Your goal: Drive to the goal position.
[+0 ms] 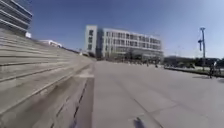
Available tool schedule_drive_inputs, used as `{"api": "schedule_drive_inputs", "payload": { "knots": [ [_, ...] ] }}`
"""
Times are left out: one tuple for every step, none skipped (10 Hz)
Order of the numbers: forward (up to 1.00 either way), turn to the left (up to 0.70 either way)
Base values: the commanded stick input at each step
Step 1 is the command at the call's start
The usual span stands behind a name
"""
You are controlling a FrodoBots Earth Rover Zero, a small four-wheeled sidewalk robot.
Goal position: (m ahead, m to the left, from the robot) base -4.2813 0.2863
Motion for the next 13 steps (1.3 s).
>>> {"api": "schedule_drive_inputs", "payload": {
  "knots": [
    [1.0,0.01],
    [1.0,0.04],
    [1.0,0.01],
    [1.0,0.03],
    [1.0,0.02],
    [1.0,0.03],
    [1.0,0.0],
    [1.0,0.0],
    [1.0,0.0],
    [1.0,0.0],
    [1.0,0.0],
    [1.0,0.0],
    [1.0,0.0]
  ]
}}
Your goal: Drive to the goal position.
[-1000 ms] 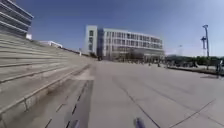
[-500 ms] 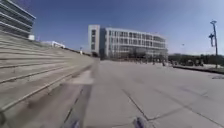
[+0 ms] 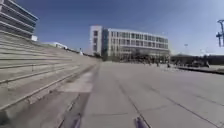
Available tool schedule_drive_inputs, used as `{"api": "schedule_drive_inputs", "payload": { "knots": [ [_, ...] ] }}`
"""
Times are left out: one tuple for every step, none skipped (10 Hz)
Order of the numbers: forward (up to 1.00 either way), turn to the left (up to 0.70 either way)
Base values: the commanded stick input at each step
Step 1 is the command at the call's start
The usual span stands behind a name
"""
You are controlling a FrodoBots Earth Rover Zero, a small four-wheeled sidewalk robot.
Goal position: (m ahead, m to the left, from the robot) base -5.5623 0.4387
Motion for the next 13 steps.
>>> {"api": "schedule_drive_inputs", "payload": {
  "knots": [
    [1.0,0.0],
    [1.0,0.0],
    [1.0,0.0],
    [1.0,0.01],
    [1.0,0.15],
    [1.0,0.09],
    [1.0,0.02],
    [1.0,0.0],
    [1.0,0.0],
    [1.0,0.0],
    [1.0,0.0],
    [1.0,0.0],
    [1.0,0.0]
  ]
}}
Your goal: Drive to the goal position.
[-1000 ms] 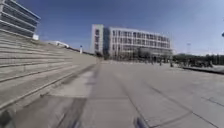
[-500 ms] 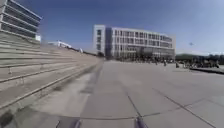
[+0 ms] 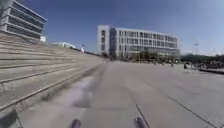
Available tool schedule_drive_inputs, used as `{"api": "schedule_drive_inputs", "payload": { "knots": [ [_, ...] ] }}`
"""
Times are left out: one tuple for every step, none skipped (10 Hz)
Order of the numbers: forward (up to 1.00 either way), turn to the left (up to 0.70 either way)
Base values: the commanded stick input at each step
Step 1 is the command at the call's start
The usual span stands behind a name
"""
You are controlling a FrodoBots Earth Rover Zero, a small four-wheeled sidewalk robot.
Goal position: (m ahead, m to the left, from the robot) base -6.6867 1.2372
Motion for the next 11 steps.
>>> {"api": "schedule_drive_inputs", "payload": {
  "knots": [
    [1.0,0.0],
    [1.0,0.0],
    [1.0,0.0],
    [1.0,0.0],
    [1.0,0.0],
    [1.0,0.0],
    [1.0,0.0],
    [1.0,0.0],
    [1.0,0.0],
    [1.0,0.04],
    [1.0,0.02]
  ]
}}
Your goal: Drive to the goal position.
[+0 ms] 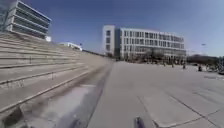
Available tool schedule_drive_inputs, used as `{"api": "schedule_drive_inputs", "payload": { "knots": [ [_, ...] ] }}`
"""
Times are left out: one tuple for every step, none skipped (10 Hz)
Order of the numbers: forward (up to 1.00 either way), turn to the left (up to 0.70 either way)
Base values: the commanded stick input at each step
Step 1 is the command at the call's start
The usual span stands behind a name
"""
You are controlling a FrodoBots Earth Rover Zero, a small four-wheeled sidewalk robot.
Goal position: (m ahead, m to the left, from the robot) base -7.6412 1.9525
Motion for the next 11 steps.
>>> {"api": "schedule_drive_inputs", "payload": {
  "knots": [
    [1.0,0.0],
    [1.0,0.0],
    [1.0,0.0],
    [1.0,0.0],
    [1.0,0.0],
    [1.0,0.0],
    [1.0,0.0],
    [1.0,0.0],
    [1.0,0.0],
    [1.0,0.0],
    [1.0,0.0]
  ]
}}
